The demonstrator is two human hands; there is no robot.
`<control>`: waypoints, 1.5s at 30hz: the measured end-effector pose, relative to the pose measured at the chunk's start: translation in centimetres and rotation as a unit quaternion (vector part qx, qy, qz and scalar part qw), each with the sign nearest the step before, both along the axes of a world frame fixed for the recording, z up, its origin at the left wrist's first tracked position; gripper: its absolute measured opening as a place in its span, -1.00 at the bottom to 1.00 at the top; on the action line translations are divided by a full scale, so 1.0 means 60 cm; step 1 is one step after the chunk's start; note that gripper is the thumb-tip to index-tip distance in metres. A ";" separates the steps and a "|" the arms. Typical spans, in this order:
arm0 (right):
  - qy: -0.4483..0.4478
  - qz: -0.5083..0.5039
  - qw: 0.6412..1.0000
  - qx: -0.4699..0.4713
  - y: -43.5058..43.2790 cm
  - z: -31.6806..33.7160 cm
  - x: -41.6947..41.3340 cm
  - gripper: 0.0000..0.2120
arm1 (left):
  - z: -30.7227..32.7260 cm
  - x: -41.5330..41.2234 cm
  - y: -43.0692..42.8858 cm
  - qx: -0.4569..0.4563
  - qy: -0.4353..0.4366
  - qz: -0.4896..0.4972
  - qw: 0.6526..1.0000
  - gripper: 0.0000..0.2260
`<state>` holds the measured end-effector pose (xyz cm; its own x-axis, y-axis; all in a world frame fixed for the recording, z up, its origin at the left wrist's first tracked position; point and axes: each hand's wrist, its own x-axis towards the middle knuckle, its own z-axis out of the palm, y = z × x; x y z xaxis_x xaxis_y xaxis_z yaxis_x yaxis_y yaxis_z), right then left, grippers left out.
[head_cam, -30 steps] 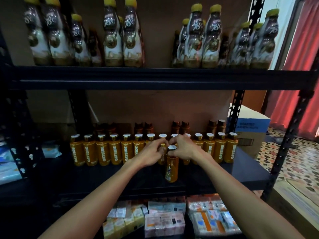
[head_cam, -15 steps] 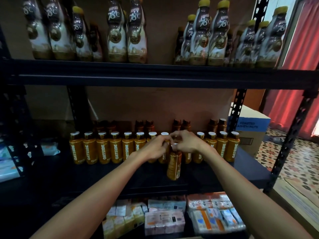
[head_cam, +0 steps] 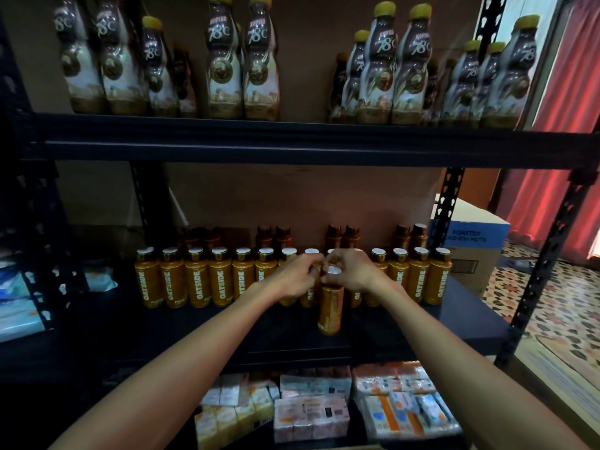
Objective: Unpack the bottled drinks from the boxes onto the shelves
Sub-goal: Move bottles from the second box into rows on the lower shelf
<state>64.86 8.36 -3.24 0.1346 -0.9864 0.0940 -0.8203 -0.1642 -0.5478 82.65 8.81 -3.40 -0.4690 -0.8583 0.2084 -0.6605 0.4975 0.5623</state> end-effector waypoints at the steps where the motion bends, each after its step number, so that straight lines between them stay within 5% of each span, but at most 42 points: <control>1: -0.006 0.002 1.000 0.002 -0.002 -0.001 -0.002 -0.48 | 0.000 0.000 0.000 0.004 -0.001 -0.001 1.000 -0.80; 7: -0.052 0.043 0.997 0.030 0.000 0.006 -0.002 -0.42 | 0.002 -0.003 -0.006 0.016 -0.015 0.002 1.000 -0.82; 11: -0.055 0.031 0.998 0.001 -0.005 -0.012 -0.007 -0.60 | 0.002 -0.007 -0.006 -0.003 -0.011 0.008 1.000 -0.83; 15: -0.083 0.059 0.994 0.037 -0.009 -0.007 -0.014 -0.34 | 0.001 -0.011 -0.007 -0.021 -0.011 0.010 1.000 -0.92; 18: -0.074 0.043 0.995 0.042 -0.005 -0.021 -0.014 -0.18 | 0.002 -0.020 -0.010 -0.002 -0.006 0.021 1.000 -0.74; 24: -0.135 0.028 0.990 0.040 0.008 -0.070 -0.024 -0.39 | -0.009 -0.044 -0.031 0.029 -0.028 0.038 0.998 -0.68; 34: -0.202 0.005 0.979 -0.023 0.017 -0.112 -0.107 -0.48 | 0.005 -0.136 -0.058 0.038 -0.098 0.017 0.994 -0.66; 45: -0.258 -0.054 0.961 -0.077 0.028 -0.141 -0.301 -0.48 | -0.001 -0.347 -0.070 0.014 -0.072 -0.022 0.997 -0.68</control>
